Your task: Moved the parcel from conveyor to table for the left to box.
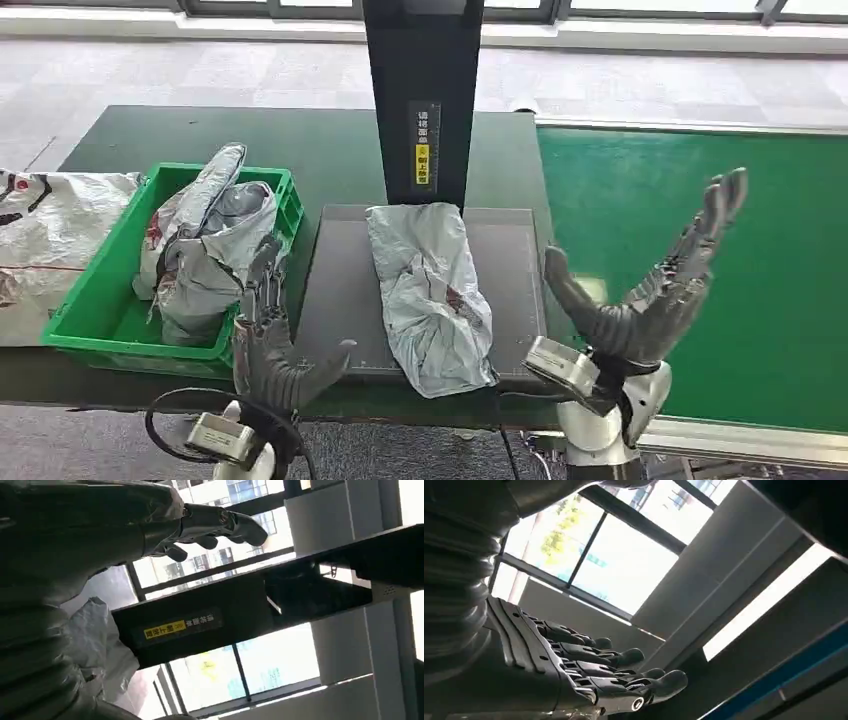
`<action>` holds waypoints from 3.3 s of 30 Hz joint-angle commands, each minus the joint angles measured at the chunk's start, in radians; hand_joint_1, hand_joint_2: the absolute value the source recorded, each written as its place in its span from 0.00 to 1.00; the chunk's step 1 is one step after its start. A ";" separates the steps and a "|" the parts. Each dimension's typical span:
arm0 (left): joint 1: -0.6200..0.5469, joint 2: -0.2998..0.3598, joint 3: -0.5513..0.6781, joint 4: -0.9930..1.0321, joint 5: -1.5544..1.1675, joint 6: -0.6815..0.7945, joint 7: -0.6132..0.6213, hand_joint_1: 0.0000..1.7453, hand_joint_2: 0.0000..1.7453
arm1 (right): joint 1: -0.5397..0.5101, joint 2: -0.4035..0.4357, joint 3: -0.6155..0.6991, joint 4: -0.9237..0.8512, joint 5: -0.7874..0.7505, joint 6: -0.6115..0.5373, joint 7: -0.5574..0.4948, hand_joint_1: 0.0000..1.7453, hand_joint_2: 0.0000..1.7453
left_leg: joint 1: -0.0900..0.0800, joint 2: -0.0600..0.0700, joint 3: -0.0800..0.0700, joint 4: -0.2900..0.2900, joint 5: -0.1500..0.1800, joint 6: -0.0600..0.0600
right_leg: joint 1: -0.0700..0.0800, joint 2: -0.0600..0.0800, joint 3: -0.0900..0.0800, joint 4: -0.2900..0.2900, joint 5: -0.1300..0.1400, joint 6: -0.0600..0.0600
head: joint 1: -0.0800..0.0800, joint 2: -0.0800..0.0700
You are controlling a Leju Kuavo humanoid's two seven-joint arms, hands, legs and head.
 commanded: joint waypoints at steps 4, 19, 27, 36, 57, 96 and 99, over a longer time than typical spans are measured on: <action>-0.122 -0.042 -0.012 0.328 -0.109 -0.017 0.004 0.00 1.00 | 0.120 0.015 0.097 -0.240 -0.047 0.006 0.002 0.00 1.00 | 0.000 -0.002 0.006 -0.004 0.001 0.000 | 0.000 -0.002 0.006 -0.004 0.000 -0.001 | 0.000 0.000; -0.528 -0.138 -0.093 0.949 -0.372 0.177 0.237 0.00 1.00 | 0.055 0.015 0.191 -0.242 -0.081 0.006 0.002 0.00 1.00 | 0.001 -0.005 0.003 -0.002 0.003 0.001 | 0.001 -0.006 0.006 -0.003 0.001 0.000 | 0.000 0.000; -0.580 -0.138 -0.162 1.046 -0.413 0.235 0.329 0.00 1.00 | 0.045 0.015 0.191 -0.220 -0.077 0.006 0.002 0.00 1.00 | -0.001 0.001 0.005 -0.003 0.003 0.001 | -0.001 0.001 0.006 -0.003 0.004 0.001 | 0.000 0.000; -0.580 -0.138 -0.162 1.046 -0.413 0.235 0.329 0.00 1.00 | 0.045 0.015 0.191 -0.220 -0.077 0.006 0.002 0.00 1.00 | 0.000 0.001 0.004 -0.002 0.002 0.001 | -0.001 0.001 0.004 -0.001 0.003 0.002 | 0.000 0.000; -0.692 -0.138 -0.465 1.356 -0.528 0.065 0.734 1.00 1.00 | 0.009 0.015 0.191 -0.198 -0.109 0.006 0.002 0.00 1.00 | 0.000 0.003 0.003 -0.002 0.002 0.001 | -0.001 0.003 0.004 -0.001 0.003 0.002 | 0.000 0.000; -0.296 -0.138 0.227 0.016 -0.759 0.430 0.269 1.00 1.00 | 0.064 0.015 0.153 -0.223 -0.056 0.006 0.002 0.00 1.00 | 0.000 0.008 0.006 -0.002 0.001 0.002 | 0.000 0.006 0.005 -0.001 0.001 0.000 | 0.003 0.000; -0.262 -0.138 0.295 -0.095 -0.648 0.430 0.187 1.00 1.00 | 0.070 0.015 0.149 -0.223 -0.051 0.006 0.002 0.00 1.00 | 0.000 0.008 0.006 -0.003 0.001 0.000 | 0.000 0.007 0.005 0.000 0.001 0.000 | 0.003 0.000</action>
